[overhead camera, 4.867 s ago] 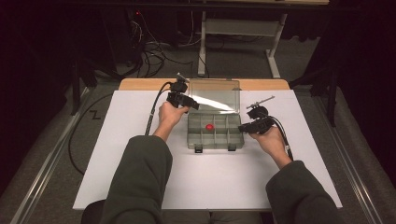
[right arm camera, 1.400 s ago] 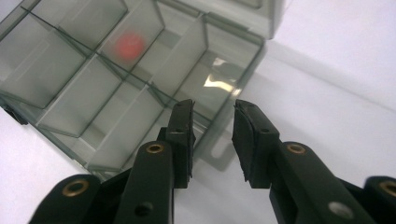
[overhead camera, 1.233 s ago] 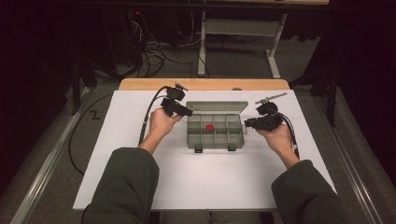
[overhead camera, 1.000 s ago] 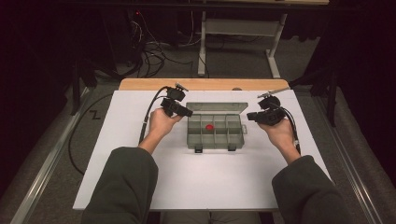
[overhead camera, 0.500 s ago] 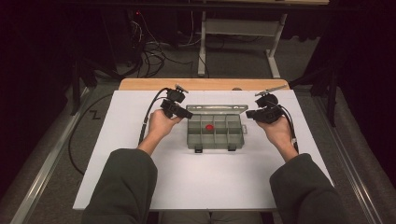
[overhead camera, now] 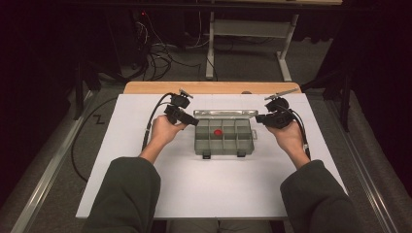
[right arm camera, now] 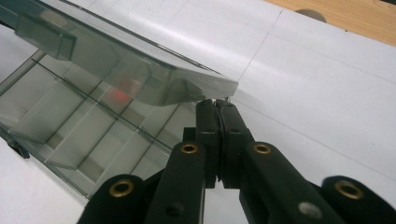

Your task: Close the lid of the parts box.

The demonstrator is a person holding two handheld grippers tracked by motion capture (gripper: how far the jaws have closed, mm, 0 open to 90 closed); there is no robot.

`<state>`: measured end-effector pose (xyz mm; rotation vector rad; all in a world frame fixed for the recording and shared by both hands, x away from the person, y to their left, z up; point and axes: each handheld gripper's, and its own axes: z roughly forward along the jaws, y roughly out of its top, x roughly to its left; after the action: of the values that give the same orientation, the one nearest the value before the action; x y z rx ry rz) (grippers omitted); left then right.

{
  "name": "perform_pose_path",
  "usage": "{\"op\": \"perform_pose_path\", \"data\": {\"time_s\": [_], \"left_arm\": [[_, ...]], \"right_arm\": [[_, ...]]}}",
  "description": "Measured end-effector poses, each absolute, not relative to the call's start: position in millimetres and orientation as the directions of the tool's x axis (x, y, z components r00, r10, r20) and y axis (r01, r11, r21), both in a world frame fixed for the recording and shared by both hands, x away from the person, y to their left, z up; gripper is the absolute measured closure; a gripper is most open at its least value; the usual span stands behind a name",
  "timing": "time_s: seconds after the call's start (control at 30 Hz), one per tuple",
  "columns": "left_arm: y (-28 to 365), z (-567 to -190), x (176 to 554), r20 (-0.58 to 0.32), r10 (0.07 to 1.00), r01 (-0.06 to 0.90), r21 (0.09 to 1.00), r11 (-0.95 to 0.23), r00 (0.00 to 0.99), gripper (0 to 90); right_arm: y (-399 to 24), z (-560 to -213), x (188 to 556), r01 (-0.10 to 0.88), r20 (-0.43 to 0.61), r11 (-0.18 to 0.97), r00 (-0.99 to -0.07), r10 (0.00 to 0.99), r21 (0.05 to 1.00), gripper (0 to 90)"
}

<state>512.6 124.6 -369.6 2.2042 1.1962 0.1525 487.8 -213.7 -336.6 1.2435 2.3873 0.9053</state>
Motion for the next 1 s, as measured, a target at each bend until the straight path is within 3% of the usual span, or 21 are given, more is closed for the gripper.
{"op": "perform_pose_path", "data": {"time_s": [0.23, 0.43, 1.0], "left_arm": [[143.2, -366.8, 504.7, -0.205, 0.801, 0.732, 0.574, -0.368, 0.563, 68.3], [147.5, -350.5, 499.3, -0.231, 0.814, 0.708, 0.648, -0.28, 0.533, 74.8], [135.9, -348.0, 495.2, -0.228, 0.784, 0.683, 0.661, -0.312, 0.578, 75.3]], "right_arm": [[-213.8, -335.2, 485.4, 0.617, 0.017, 0.433, -0.586, 0.81, 0.658, 90.0], [-215.6, -334.7, 483.8, 0.618, 0.022, 0.432, -0.588, 0.808, 0.657, 90.0], [-220.1, -332.3, 478.4, 0.608, 0.031, 0.435, -0.604, 0.797, 0.664, 90.0]]}}
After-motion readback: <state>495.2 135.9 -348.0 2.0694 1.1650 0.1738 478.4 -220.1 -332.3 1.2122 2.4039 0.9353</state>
